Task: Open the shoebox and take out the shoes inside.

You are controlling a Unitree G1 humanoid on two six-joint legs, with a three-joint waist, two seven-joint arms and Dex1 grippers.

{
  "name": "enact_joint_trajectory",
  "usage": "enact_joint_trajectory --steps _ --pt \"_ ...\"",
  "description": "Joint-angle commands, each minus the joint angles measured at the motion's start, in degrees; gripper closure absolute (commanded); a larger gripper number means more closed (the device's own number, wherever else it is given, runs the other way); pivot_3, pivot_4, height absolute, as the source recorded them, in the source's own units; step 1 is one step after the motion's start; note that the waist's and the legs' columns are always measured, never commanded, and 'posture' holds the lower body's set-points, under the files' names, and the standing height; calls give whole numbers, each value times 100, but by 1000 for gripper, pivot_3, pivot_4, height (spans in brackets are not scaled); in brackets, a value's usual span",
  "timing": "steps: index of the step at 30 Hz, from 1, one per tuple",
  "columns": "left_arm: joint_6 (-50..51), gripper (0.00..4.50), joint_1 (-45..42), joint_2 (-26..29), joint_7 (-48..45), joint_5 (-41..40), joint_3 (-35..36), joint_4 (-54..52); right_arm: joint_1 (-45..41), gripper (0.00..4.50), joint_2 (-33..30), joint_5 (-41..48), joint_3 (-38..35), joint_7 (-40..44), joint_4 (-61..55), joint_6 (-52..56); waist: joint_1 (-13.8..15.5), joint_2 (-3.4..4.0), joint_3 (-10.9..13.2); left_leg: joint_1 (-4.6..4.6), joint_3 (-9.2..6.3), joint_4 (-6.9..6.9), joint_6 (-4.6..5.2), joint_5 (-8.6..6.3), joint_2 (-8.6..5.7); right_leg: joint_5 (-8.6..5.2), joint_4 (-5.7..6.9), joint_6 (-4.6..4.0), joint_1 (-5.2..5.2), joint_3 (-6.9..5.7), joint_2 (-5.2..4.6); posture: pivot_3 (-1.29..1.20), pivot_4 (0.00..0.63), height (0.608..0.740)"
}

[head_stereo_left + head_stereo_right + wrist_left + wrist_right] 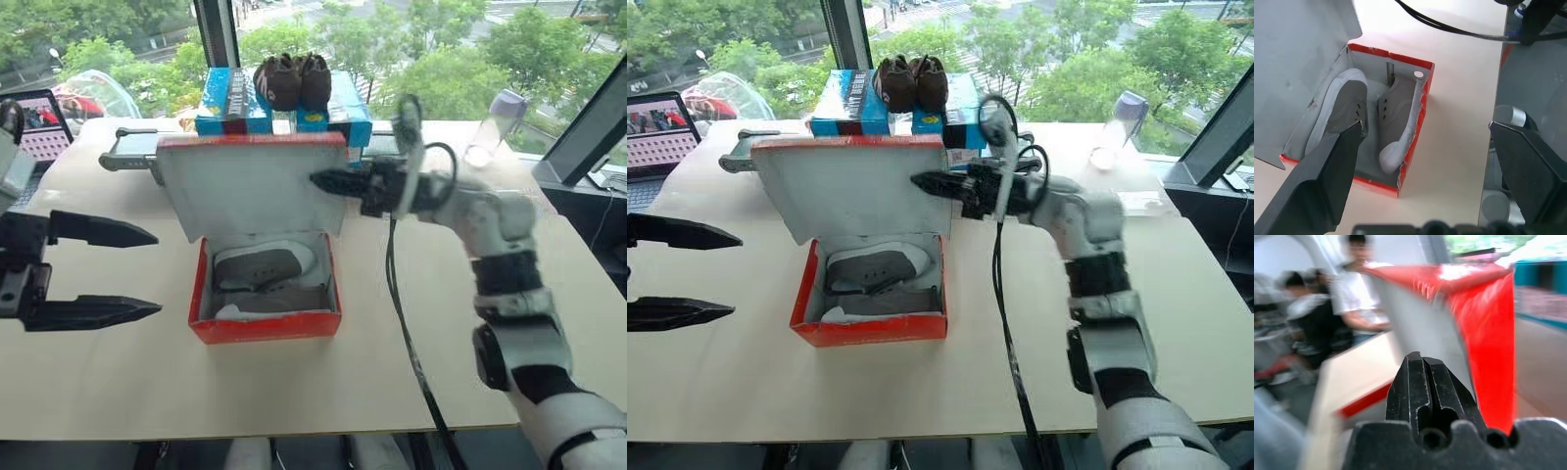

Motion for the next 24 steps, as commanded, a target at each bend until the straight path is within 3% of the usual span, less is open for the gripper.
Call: enact_joint_trajectory --steps 1,7,11,15,19,24 --pt "177 65 25 -45 76 -80 332 -148 -458 4500 183 -755 119 -133 1024 -1209 -16 0 0 -7 0 -4 0 0 0 1 -1 -2 -7 0 0 0 150 740" --pt "265 65 44 -68 165 -162 380 -215 -528 4500 69 -805 66 419 827 -1054 -38 1 3 -55 0 -4 -9 2 -4 6 29 -9 -66 0 -4 0 150 740" --pt "172 65 83 -57 146 -75 303 -171 -357 4500 -490 -540 241 1318 -301 -305 -30 16 16 -54 0 -3 -9 2 -2 5 39 -9 -71 -2 -2 0 150 740" --pt "-168 65 259 -65 77 242 96 -76 -210 4500 -1472 -171 820 2734 -1806 578 -21 20 19 -43 1 4 -9 2 -1 2 41 -10 -62 -3 -2 0 150 740" --pt "-369 0 354 -144 109 324 -47 -94 -118 3406 -1638 -217 1430 3303 -2246 785 -72 18 18 -23 13 5 -9 1 9 -2 47 -13 -56 -2 1 0 150 740" --pt "-406 0 510 -295 152 314 -11 -257 -94 1742 -1588 -828 2176 3774 -2118 149 -52 19 19 -3 23 4 -9 1 14 -25 78 -16 -60 1 4 0 150 740"
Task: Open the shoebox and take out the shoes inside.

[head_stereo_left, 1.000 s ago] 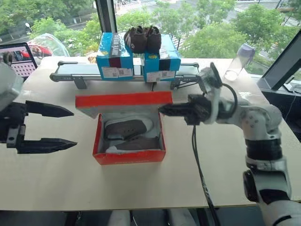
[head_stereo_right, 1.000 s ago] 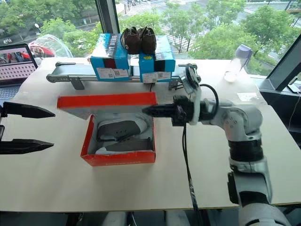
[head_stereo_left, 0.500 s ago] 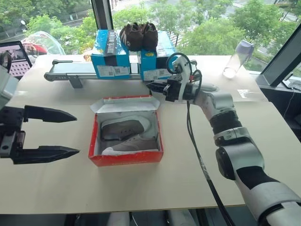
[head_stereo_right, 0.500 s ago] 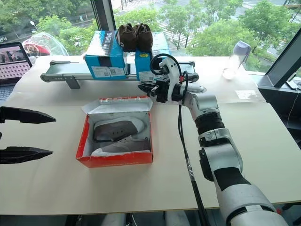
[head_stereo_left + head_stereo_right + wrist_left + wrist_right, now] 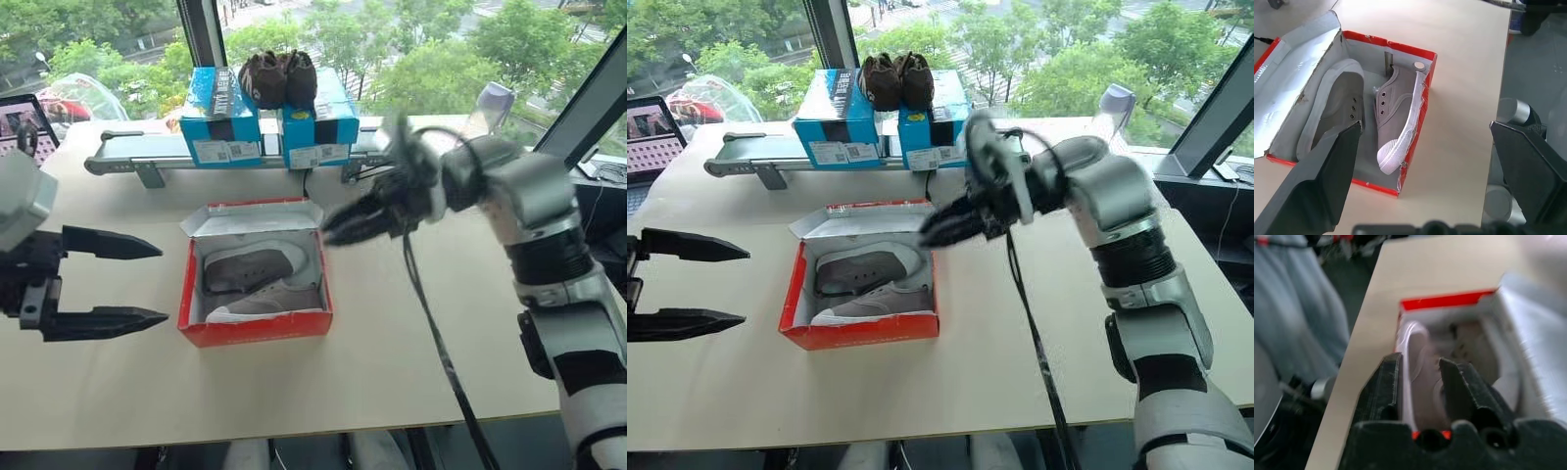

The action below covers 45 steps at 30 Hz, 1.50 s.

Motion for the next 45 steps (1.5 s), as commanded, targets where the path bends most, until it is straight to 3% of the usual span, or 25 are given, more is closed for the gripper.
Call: enact_joint_trajectory --steps 1,5,9,20,33,36,45 --pt "-48 0 51 -44 22 -3 142 -121 -147 1468 35 -247 179 343 55 -419 23 0 1 -2 -1 0 0 0 0 0 3 -3 -3 0 0 0 150 740" --pt "-19 0 72 -128 106 -30 207 -182 -211 59 129 -835 620 407 519 -1161 27 0 0 -9 -2 0 -3 -2 -3 9 1 -19 -3 -1 -2 0 150 740" --pt "-56 0 66 -192 171 -46 188 -203 -371 22 472 -1198 839 396 1245 -1649 17 -1 0 -7 -3 1 -4 -2 -2 9 2 -20 -2 -2 -2 0 150 740" --pt "-140 0 46 -381 475 -150 1 -307 -1189 22 1117 -990 1612 419 2952 -2212 18 0 1 -5 -5 1 -4 -2 -1 11 4 -22 0 -3 0 0 150 740" --pt "33 0 298 -512 622 -306 338 -540 -1016 22 991 -658 2901 419 2521 -2307 32 0 0 -3 -8 0 -5 -3 -1 11 5 -22 2 -5 -1 0 150 740" --pt "23 0 321 -546 644 -288 407 -478 -1024 726 1111 -690 2912 419 2628 -2263 29 -1 0 -4 -8 1 -5 -3 -1 11 5 -22 2 -5 -1 0 150 740" --pt "-323 0 863 -842 414 94 790 -140 -1136 3664 1492 -889 2444 419 3201 -2263 -11 -2 -1 18 -5 0 -5 -3 14 15 10 -32 10 -5 12 0 150 740"
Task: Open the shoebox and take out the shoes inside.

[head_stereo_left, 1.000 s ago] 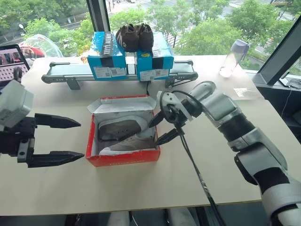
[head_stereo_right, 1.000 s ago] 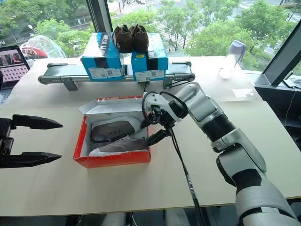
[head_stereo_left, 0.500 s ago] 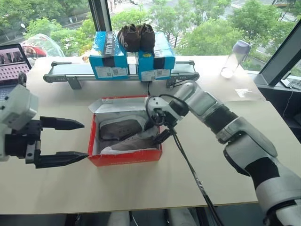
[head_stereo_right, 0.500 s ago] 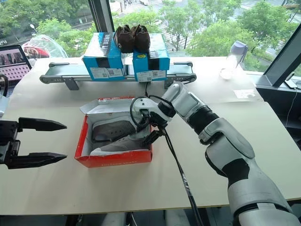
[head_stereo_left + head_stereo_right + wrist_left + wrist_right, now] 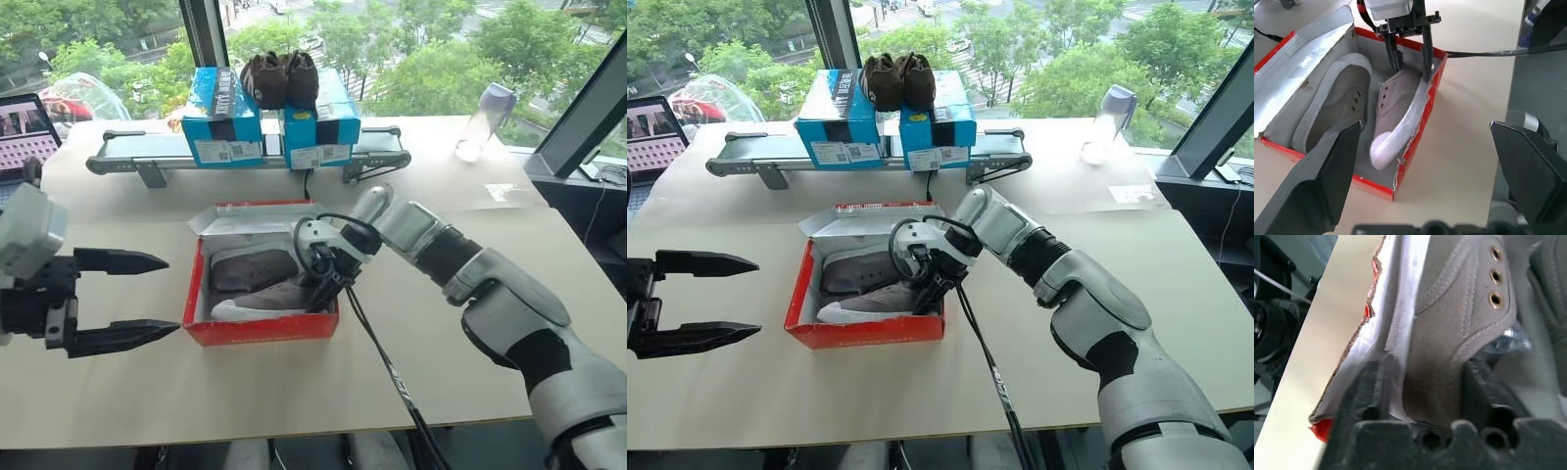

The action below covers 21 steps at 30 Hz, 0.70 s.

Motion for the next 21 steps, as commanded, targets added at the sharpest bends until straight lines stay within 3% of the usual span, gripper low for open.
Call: enact_joint_trajectory --steps 1,3,9,14,21 --pt "-322 0 188 -82 -108 273 301 194 -123 4018 106 -148 -216 254 198 -27 0 0 0 2 0 0 0 0 3 2 0 -4 0 0 3 0 150 740" --pt "-404 0 282 -118 -134 330 325 238 -156 4411 109 -109 -331 254 161 -118 6 0 0 4 0 0 -1 1 8 5 0 -8 1 0 7 0 150 740" --pt "-526 0 355 -162 -133 326 318 281 -429 4411 -39 174 -584 254 -101 -46 24 1 1 -8 1 0 -3 1 14 6 -2 -12 -11 -1 12 0 150 740" --pt "-647 0 320 -217 -96 299 260 279 -843 4411 -635 991 -713 254 -731 319 36 3 3 -22 0 -8 -7 -1 14 6 -5 -13 -24 -3 10 0 150 740" --pt "-1076 0 342 -438 -40 507 147 541 -1110 4411 -1557 1673 -1669 254 -1299 941 47 2 3 -11 1 -8 -8 -2 15 4 -6 -17 -15 -6 9 0 150 740"
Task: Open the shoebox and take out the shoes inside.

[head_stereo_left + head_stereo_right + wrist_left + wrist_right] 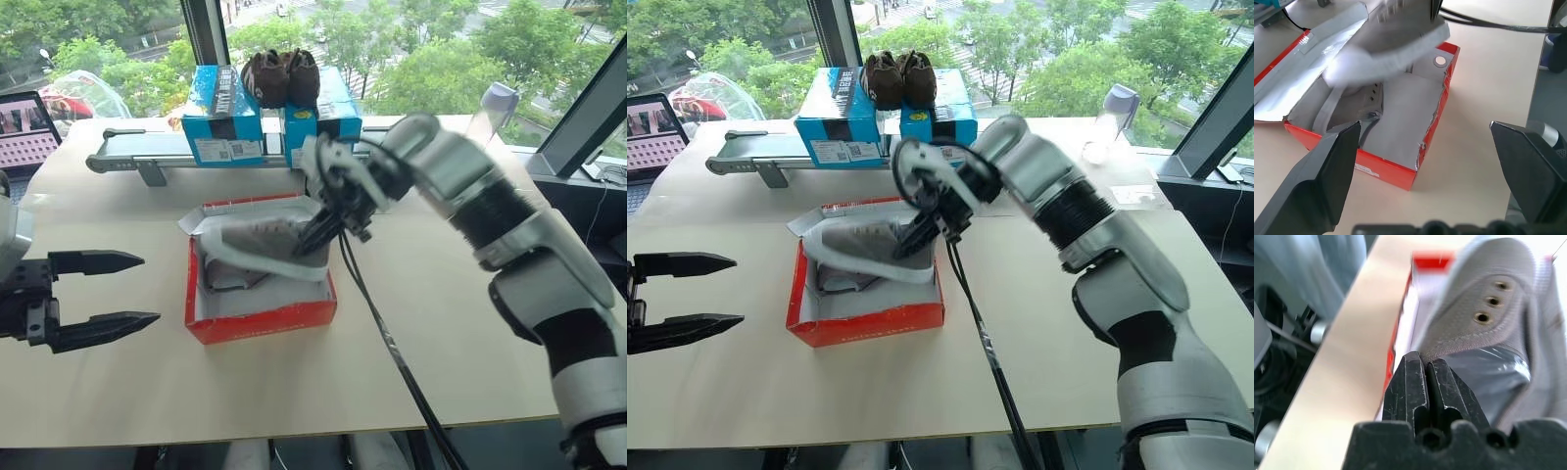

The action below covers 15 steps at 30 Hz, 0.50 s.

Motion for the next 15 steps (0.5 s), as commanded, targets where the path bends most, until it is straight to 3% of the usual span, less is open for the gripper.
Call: enact_joint_trajectory --steps 1,9,15 --pt "-381 0 -14 -83 13 139 22 162 -108 4411 -493 199 -702 257 -336 229 15 0 0 -3 0 0 0 0 -1 0 -1 0 -2 0 -1 0 150 740" --pt "-732 0 -363 -59 75 38 -334 410 757 4411 -2018 -909 -1522 -684 -638 1112 76 -2 0 -6 4 0 0 0 -7 -3 -6 -1 -3 0 -7 0 150 740" --pt "-793 0 -582 -66 117 -28 -625 476 2461 4411 -3177 -1803 -1717 -1537 -1343 1642 115 0 1 -6 9 -3 0 0 -10 -13 -4 1 -8 4 -10 0 150 740"
